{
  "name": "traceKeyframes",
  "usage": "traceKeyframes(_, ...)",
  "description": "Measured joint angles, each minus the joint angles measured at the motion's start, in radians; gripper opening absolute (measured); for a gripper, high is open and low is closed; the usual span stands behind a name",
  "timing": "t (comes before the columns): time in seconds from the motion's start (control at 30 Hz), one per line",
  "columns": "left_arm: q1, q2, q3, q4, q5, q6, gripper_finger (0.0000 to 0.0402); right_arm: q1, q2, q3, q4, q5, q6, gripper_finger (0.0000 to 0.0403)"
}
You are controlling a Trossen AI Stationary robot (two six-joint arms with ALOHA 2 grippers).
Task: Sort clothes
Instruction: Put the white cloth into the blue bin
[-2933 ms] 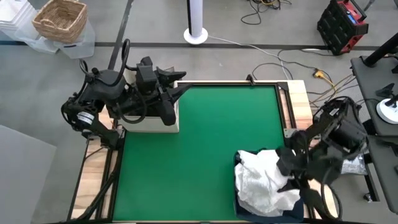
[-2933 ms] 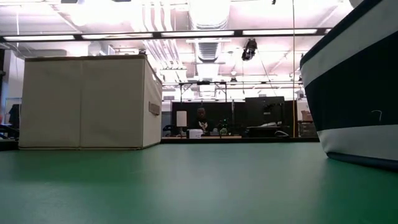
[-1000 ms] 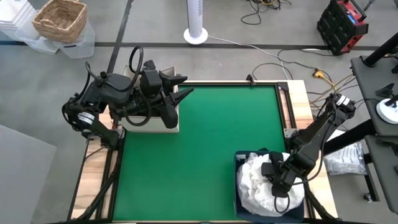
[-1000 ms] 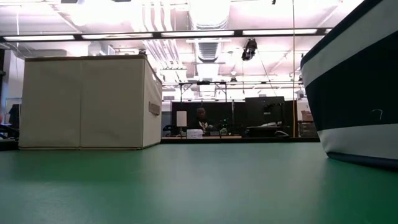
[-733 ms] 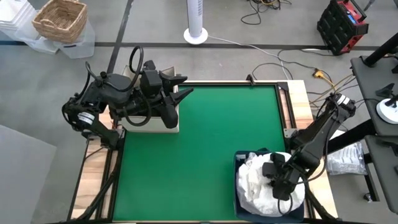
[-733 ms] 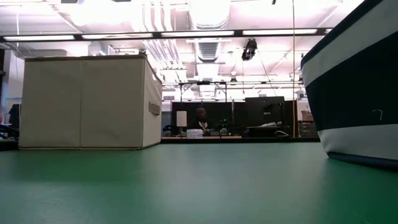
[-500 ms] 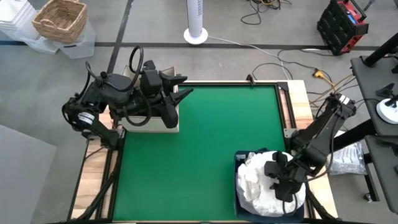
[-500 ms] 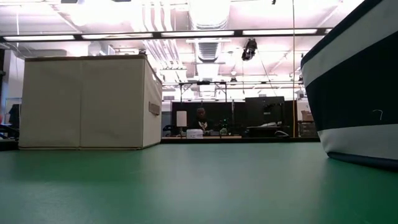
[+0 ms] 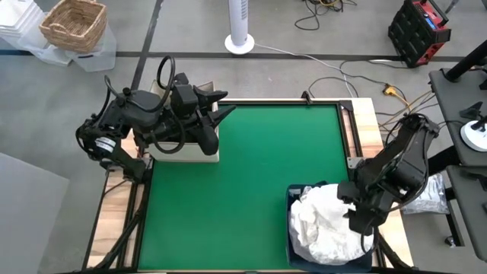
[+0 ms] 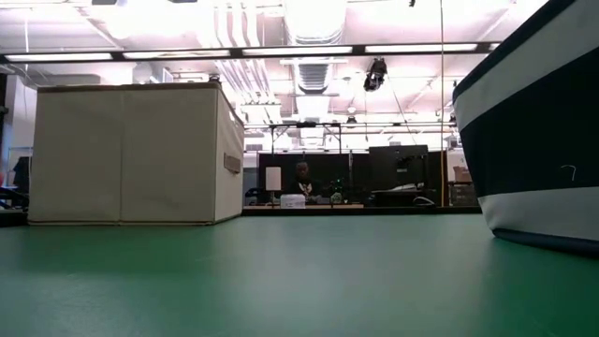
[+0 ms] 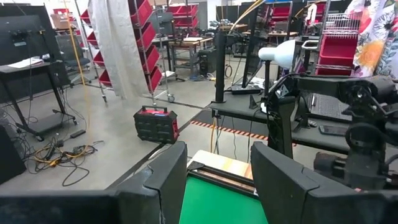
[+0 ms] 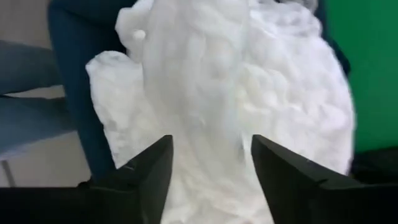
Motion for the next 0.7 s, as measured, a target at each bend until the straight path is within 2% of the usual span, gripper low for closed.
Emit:
traceKeyframes(0.17, 0.000, 0.000, 0.000, 0.000, 0.000, 0.000, 0.0157, 0.002, -0.003, 0.012, -0.029, 0.003, -0.042, 0.0152)
traceKeyframes(0.4, 0.000, 0.000, 0.000, 0.000, 0.000, 0.000, 0.0157, 0.006, 0.006, -0.078, 0.014, 0.028, -0.123, 0.0022)
traceKeyframes(0.57, 0.000, 0.000, 0.000, 0.000, 0.000, 0.000, 0.0157, 0.006, 0.011, -0.218, 0.182, 0.040, -0.171, 0.0011)
traceKeyframes(0.7, 0.000, 0.000, 0.000, -0.004, -0.014, 0.000, 0.0157, 0.002, 0.011, -0.338, 0.334, 0.098, -0.177, 0.0009)
